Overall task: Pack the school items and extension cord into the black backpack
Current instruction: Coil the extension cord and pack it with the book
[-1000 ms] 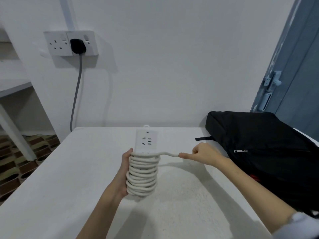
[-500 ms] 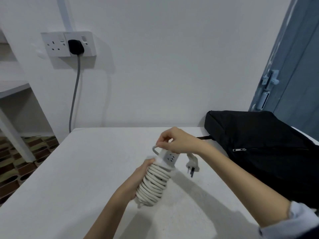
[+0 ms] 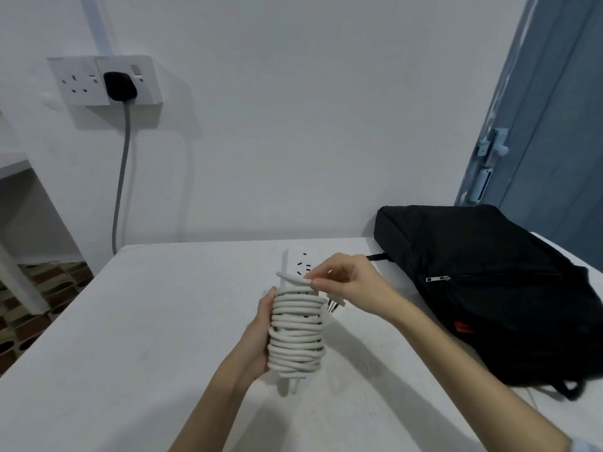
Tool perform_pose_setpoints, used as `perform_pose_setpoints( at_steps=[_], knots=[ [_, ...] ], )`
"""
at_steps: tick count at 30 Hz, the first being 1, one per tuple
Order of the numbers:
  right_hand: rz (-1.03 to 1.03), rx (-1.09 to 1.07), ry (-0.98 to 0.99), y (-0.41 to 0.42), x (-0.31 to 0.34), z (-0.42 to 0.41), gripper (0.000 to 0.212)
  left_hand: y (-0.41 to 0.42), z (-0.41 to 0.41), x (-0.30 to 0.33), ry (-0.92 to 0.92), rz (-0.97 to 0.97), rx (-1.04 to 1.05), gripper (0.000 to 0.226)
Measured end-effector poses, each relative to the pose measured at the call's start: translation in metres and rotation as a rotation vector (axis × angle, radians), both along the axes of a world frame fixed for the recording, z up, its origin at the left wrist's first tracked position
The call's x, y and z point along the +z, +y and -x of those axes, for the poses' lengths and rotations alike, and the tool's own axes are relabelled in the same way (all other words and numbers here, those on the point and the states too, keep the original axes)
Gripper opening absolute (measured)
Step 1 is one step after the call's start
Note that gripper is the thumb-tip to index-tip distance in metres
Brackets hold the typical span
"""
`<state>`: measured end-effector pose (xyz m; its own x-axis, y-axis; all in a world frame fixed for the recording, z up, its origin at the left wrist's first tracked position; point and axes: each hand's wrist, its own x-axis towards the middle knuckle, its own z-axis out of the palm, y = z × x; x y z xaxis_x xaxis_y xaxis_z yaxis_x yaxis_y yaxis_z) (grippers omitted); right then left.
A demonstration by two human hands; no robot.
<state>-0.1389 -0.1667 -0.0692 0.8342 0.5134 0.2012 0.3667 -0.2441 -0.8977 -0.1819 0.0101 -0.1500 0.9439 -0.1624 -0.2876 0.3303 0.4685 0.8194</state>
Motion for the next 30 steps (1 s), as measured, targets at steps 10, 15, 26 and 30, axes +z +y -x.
perform_pose_setpoints(
  at_steps=[10, 15, 26, 30],
  knots=[
    [-0.257, -0.636, 0.186, -0.024, -0.041, 0.010, 0.035, -0.052, -0.015, 0.008, -0.072, -0.148, -0.013, 0.070],
    [-0.536, -0.591, 0.291, -0.038, -0.039, 0.013, 0.029, -0.086, -0.019, 0.015, -0.104, -0.128, -0.079, 0.064],
    [-0.757, -0.600, 0.430, -0.085, -0.024, 0.014, 0.045, -0.153, -0.026, 0.024, -0.197, -0.179, -0.132, 0.054],
    [-0.796, -0.605, 0.458, -0.104, -0.027, 0.010, 0.040, -0.174, -0.031, 0.024, -0.294, -0.244, -0.090, 0.050]
  ],
)
